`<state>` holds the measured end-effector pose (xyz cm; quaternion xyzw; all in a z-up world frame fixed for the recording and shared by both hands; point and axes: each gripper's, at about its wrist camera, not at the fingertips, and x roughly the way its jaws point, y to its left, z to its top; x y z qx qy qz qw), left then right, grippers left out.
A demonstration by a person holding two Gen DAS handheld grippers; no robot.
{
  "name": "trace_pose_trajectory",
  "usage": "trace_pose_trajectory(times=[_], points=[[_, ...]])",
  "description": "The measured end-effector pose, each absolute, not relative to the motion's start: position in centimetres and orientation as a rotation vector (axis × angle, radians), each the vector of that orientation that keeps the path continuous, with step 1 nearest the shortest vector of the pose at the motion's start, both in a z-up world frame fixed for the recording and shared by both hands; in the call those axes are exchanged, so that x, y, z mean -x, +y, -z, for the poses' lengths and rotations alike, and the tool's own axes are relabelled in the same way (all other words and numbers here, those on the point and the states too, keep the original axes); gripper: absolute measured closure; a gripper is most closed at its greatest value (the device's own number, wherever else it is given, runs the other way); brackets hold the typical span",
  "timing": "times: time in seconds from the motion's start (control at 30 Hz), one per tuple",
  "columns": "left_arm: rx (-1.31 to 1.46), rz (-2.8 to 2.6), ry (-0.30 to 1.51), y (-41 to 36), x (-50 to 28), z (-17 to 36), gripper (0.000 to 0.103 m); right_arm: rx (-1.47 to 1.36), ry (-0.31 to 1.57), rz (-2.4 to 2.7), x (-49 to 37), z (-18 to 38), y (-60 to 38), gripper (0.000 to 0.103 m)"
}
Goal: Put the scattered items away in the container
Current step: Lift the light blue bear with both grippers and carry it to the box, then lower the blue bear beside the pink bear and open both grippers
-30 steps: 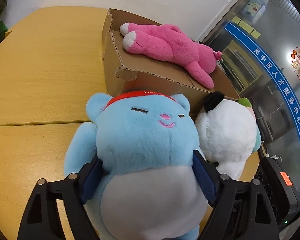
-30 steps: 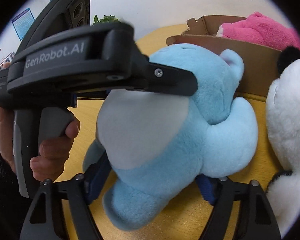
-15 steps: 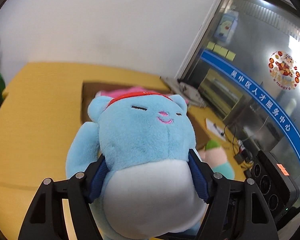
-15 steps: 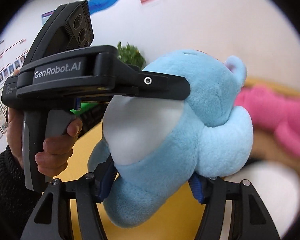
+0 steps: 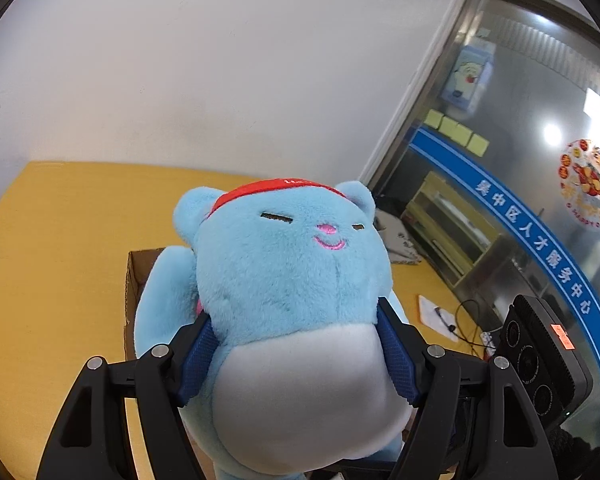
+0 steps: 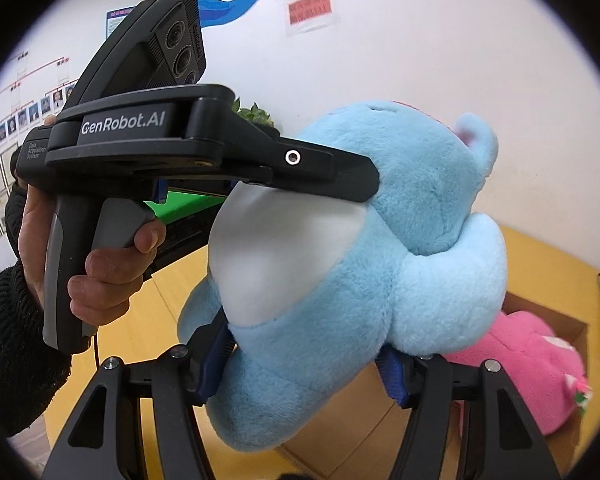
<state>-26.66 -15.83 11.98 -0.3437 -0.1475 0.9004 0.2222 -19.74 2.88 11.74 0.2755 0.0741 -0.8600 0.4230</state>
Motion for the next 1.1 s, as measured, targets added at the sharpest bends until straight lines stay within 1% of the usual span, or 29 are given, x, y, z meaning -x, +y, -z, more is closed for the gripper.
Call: trace_pose_trajectory(times=[0.13,0.3,0.4,0.57,0.6,0.67,0.73,0.83,0.9,1.0,1.07,1.1], points=[[1.095,-2.472,-0.438,-16.0,29.3,-7.5,0.025,-0.807,0.102,2.091,22.9,-8.0,2.5,0.041],[1.267,-2.433,-0.505,-16.6,30.2,-2.0,0.025,-1.015,0.014,1.959,25.2,-3.1,1.8,0.041],[1.331,-2.419,-0.529,-16.8,29.9,0.0,0.025,-1.13,0.016,1.885,26.0,-1.3,1.1,0.041],[1.386,-2.419,-0.481,-16.2,28.9,1.9,0.023,-1.344,0.047,1.762,26.8,1.7,-0.5,0.04],[1.395,-2.413,-0.484,-16.1,28.8,2.2,0.023,-1.372,0.061,1.753,26.7,2.1,-0.8,0.036],[1.417,-2.404,-0.489,-16.0,28.6,2.9,0.02,-1.438,0.096,1.756,26.5,2.9,-1.1,0.032],[1.407,-2.404,-0.492,-16.1,28.5,3.0,0.017,-1.447,0.101,1.781,26.2,2.6,-0.8,0.029],[1.39,-2.418,-0.493,-16.3,28.0,2.6,0.016,-1.419,0.07,1.806,25.6,1.1,0.6,0.026],[1.362,-2.463,-0.464,-16.3,27.2,1.6,0.016,-1.362,0.066,1.859,25.2,-0.7,1.7,0.022],[1.28,-2.561,-0.415,-16.2,25.3,-1.1,0.014,-1.227,0.017,1.951,24.9,-4.2,4.5,0.02],[1.192,-2.604,-0.384,-15.8,23.0,-3.5,0.006,-1.113,-0.014,2.056,22.4,-7.3,7.0,0.017],[1.144,-2.627,-0.36,-15.3,21.6,-4.8,0.003,-1.075,-0.013,2.111,22.4,-8.2,7.4,0.016]])
